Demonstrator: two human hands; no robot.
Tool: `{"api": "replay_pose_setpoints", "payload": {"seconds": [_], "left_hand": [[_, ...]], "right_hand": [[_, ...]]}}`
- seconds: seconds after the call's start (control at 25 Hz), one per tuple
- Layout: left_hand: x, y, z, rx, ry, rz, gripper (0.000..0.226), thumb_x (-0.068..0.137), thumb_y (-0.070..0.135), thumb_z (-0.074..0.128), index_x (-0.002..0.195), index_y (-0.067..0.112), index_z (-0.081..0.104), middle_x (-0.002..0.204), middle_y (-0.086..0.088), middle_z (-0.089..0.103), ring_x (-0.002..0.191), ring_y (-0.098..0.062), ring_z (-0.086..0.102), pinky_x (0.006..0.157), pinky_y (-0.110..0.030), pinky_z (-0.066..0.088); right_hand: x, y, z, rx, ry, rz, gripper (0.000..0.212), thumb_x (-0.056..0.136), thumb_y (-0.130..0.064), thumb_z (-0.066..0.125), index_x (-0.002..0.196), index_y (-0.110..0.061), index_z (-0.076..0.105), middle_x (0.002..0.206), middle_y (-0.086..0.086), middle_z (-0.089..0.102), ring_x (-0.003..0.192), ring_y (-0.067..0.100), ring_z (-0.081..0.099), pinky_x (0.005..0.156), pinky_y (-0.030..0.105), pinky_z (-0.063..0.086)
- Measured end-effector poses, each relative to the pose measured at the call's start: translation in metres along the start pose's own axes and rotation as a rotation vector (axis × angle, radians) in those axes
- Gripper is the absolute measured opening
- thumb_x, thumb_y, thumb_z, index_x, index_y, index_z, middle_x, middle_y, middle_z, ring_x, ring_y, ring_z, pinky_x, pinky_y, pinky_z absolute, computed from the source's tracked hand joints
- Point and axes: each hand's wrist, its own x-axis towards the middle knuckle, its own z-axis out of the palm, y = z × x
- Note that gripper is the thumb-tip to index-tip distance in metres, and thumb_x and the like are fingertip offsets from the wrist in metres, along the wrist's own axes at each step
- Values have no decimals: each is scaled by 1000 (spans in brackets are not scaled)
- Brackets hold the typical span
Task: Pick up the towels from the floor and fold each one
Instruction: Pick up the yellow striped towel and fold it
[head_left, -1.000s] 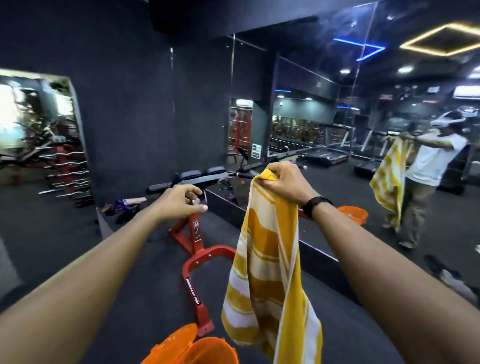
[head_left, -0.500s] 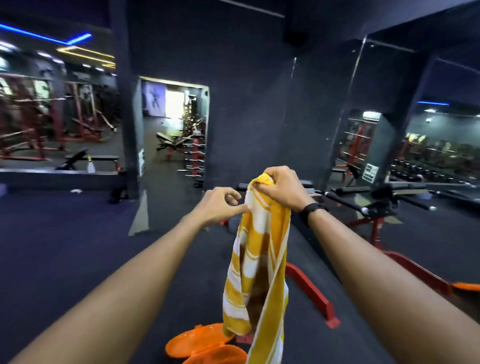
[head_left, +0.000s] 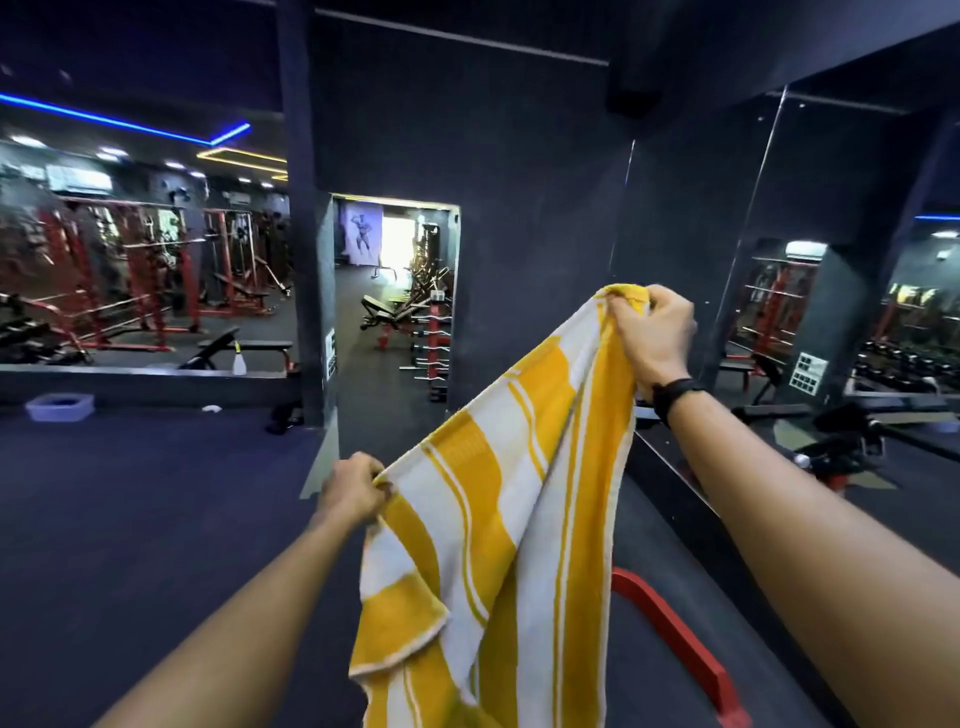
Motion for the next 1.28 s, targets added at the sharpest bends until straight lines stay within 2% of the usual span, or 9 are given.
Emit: {"api": "replay_pose_setpoints", "payload": {"seconds": [0.16, 0.4, 0.52, 0.6, 0.72, 0.8, 0.92, 1.08, 1.28], "left_hand": [[26, -40, -31, -138, 79, -83, 24, 82, 31, 73, 66, 15, 67, 74, -10, 64, 81, -26, 59, 63, -30, 37], [15, -10, -78, -449, -504, 165, 53, 67, 64, 69, 56, 24, 36, 55, 5, 29, 49, -7, 23, 49, -28, 13], [8, 16, -76, -470, -580, 162, 53, 61, 66, 72, 58, 21, 46, 58, 0, 38, 52, -10, 33, 51, -29, 15], [6, 31, -71, -567, -576, 207, 53, 67, 59, 75, 76, 8, 62, 75, -13, 56, 69, -23, 50, 58, -32, 32], [1, 50, -69, -623, -579, 307, 51, 83, 39, 70, 98, -9, 63, 103, -31, 63, 94, -32, 57, 85, -47, 44], [-2, 55, -70, -619, -551, 319, 41, 87, 30, 67, 101, -8, 65, 103, -29, 65, 93, -29, 59, 84, -42, 46], [-2, 44, -70, -555, -404, 302, 20, 88, 17, 68, 94, -1, 70, 84, -9, 68, 77, -12, 63, 67, -24, 50], [3, 2, -68, -405, -251, 198, 30, 85, 19, 71, 61, 11, 56, 58, 2, 49, 54, -4, 44, 53, -24, 32], [8, 24, -50, -927, -63, -34, 21, 87, 20, 67, 90, -1, 68, 78, -12, 69, 67, -19, 64, 63, -26, 47]], "right_hand": [[13, 29, 8, -6, 80, 195, 34, 75, -27, 67, 73, 6, 59, 57, 3, 42, 65, 20, 41, 45, 18, 30], [-3, 34, 20, 290, -1153, 444, 67, 57, -43, 85, 105, 0, 67, 98, 16, 71, 85, 25, 69, 71, 33, 58], [-23, 21, 48, 334, -1230, 279, 56, 55, -51, 84, 86, -9, 68, 81, 9, 68, 73, 17, 65, 64, 27, 56], [-38, 16, 72, 260, -1193, 70, 46, 63, -39, 84, 94, -9, 67, 77, -1, 65, 71, 9, 60, 67, 23, 53], [-60, 10, 100, 79, -1393, -220, 44, 70, -32, 84, 110, -26, 65, 86, -13, 65, 80, 1, 58, 77, 22, 50], [-67, 13, 112, -5, -1509, -324, 24, 74, -33, 81, 93, -27, 67, 81, -13, 65, 75, 1, 57, 70, 20, 48], [-64, 22, 118, 30, -1515, -349, 20, 83, -26, 74, 70, -21, 60, 58, -15, 53, 57, 0, 45, 56, 17, 37], [-43, 41, 117, 110, -1375, -263, 27, 87, -26, 70, 80, -1, 62, 70, -1, 55, 68, 10, 49, 63, 26, 41], [-34, 55, 130, -43, -787, 60, 28, 74, -25, 79, 87, -14, 57, 78, -5, 54, 73, 11, 49, 69, 30, 43]]}}
